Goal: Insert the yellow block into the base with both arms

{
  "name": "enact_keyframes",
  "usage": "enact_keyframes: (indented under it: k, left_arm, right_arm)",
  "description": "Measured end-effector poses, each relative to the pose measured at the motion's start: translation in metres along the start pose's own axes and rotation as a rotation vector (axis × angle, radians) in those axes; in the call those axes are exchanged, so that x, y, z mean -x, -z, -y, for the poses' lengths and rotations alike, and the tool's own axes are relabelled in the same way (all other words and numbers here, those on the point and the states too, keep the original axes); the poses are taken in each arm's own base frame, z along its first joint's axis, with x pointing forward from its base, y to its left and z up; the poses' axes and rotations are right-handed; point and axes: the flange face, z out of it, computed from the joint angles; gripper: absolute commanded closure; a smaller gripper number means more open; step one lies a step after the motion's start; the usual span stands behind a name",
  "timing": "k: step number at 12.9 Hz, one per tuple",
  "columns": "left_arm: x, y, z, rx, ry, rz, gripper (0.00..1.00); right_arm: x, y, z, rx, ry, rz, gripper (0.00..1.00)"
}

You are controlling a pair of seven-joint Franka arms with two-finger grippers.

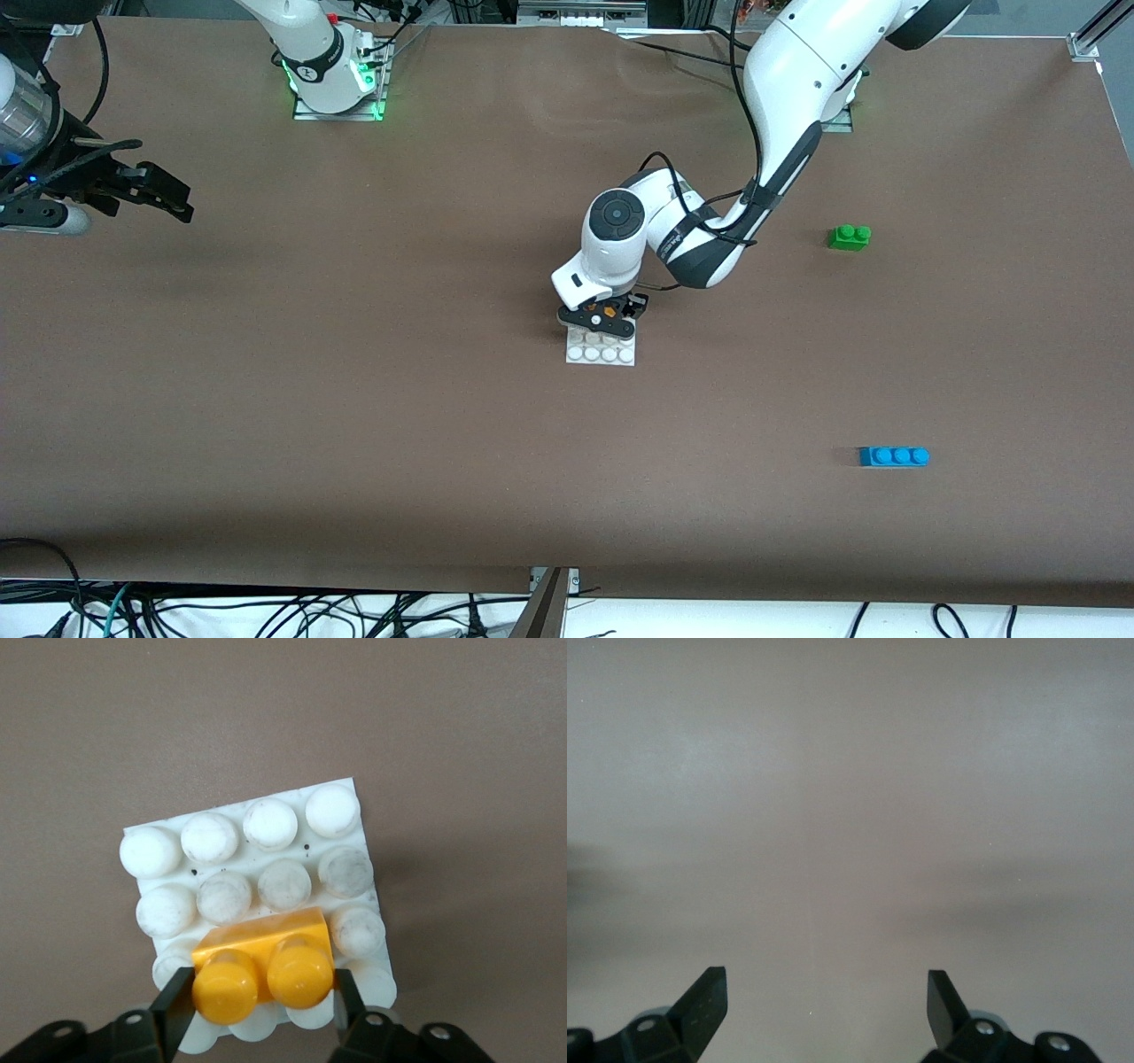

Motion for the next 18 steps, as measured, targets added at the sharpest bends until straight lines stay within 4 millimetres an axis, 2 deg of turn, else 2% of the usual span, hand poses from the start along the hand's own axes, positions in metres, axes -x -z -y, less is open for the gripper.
enact_keyframes:
  k: [2, 4, 5, 7, 9, 12, 15, 18]
  left_arm:
    - [-0.001, 0.0, 0.001, 0.0, 0.003, 0.0, 0.0]
    - [-0.006, 0.008, 0.004, 0.002, 0.016, -0.011, 0.0]
    - [-0.01, 0.02, 0.008, -0.001, 0.037, -0.009, 0.0]
    - [-0.022, 0.069, 0.027, 0.001, 0.103, -0.005, 0.0]
    - [-0.033, 0.136, 0.067, -0.022, 0.173, -0.031, 0.0]
    - [-0.039, 0.221, 0.148, -0.083, 0.289, -0.048, 0.0]
    - [-0.044, 0.279, 0.217, -0.125, 0.227, -0.003, 0.0]
    - [-0.041, 0.315, 0.283, -0.096, 0.163, 0.041, 0.0]
  right_arm:
    - [0.0, 0.0, 0.0, 0.0, 0.0, 0.0, 0.0]
    - [0.0, 0.0, 0.0, 0.0, 0.0, 0.0, 0.0]
    - [0.0, 0.0, 0.0, 0.0, 0.0, 0.0, 0.0]
    - [0.0, 0.0, 0.0, 0.0, 0.0, 0.0, 0.0]
    - [0.0, 0.0, 0.0, 0.0, 0.001, 0.001, 0.0]
    - [0.0, 0.0, 0.001, 0.0, 0.001, 0.001, 0.0]
    - [0.0, 0.0, 0.001, 0.0, 0.002, 0.001, 0.0]
    - [0.0, 0.0, 0.001, 0.0, 0.002, 0.001, 0.0]
